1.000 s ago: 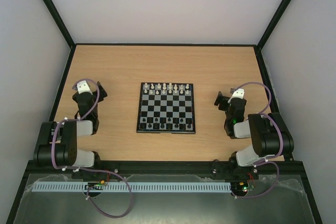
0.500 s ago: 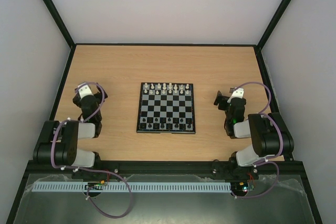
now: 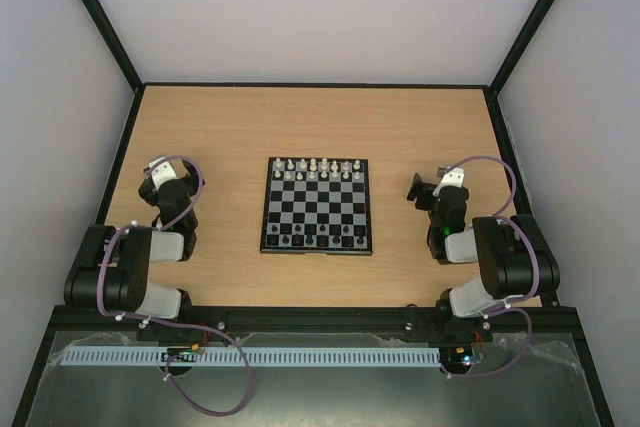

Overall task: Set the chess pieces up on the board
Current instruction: Reset both arms

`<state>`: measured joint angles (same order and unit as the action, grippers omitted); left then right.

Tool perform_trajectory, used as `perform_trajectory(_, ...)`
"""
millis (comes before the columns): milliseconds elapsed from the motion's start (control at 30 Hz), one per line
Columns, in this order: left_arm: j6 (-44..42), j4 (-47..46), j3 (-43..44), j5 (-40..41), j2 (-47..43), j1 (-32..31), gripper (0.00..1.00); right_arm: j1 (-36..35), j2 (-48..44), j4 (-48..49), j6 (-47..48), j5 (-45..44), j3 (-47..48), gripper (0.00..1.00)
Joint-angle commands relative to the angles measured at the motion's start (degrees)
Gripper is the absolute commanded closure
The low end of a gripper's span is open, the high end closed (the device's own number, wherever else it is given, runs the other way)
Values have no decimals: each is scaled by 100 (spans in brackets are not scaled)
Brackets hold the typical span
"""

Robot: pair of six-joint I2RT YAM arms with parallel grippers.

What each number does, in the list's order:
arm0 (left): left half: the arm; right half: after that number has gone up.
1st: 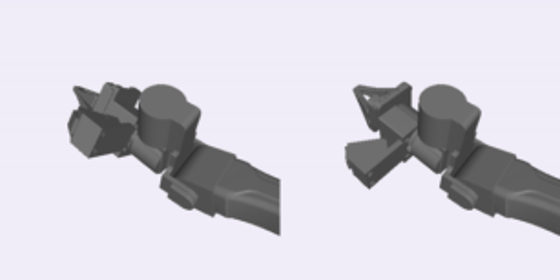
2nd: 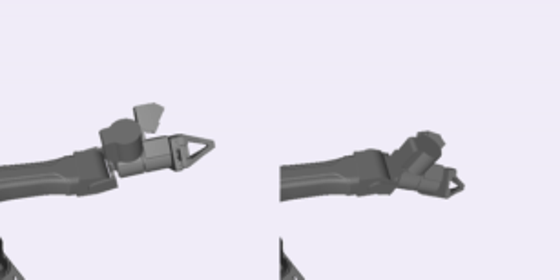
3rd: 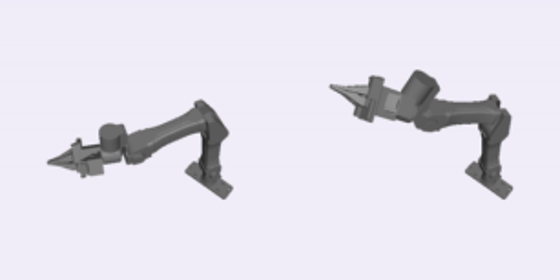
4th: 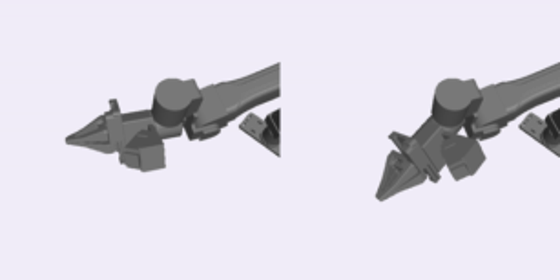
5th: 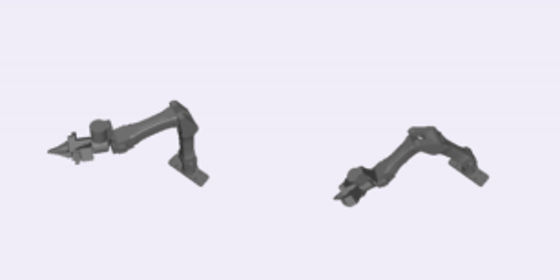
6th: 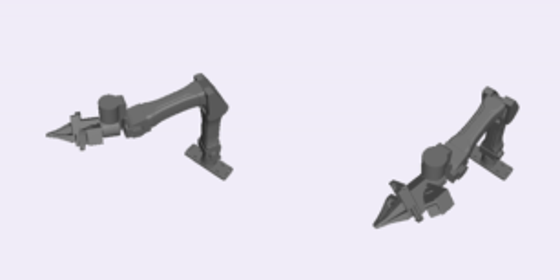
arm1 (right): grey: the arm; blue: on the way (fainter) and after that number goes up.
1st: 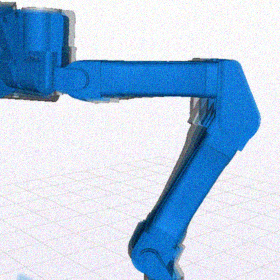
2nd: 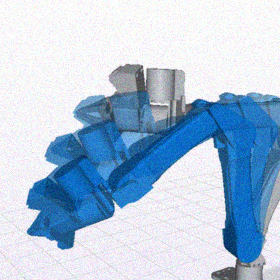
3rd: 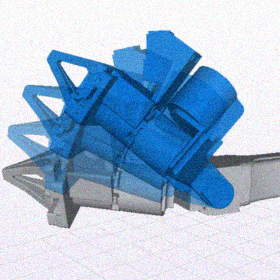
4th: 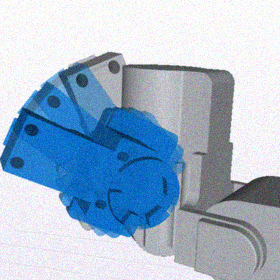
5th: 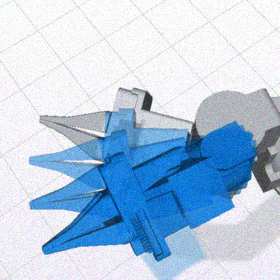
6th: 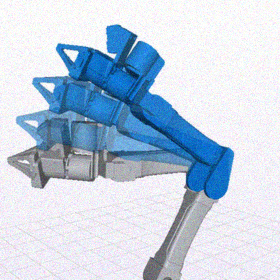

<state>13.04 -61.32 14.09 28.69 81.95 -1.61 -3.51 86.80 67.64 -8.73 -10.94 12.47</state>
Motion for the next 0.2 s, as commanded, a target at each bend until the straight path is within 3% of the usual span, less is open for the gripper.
perform_trajectory(0, -34, -215, 92, 121, 24, -24, 0, 14, 12, 276, 90, -33, 98, 1)
perform_trajectory(167, -30, -217, 94, 133, 28, -24, 1, 17, 12, 276, 91, -35, 100, 1)
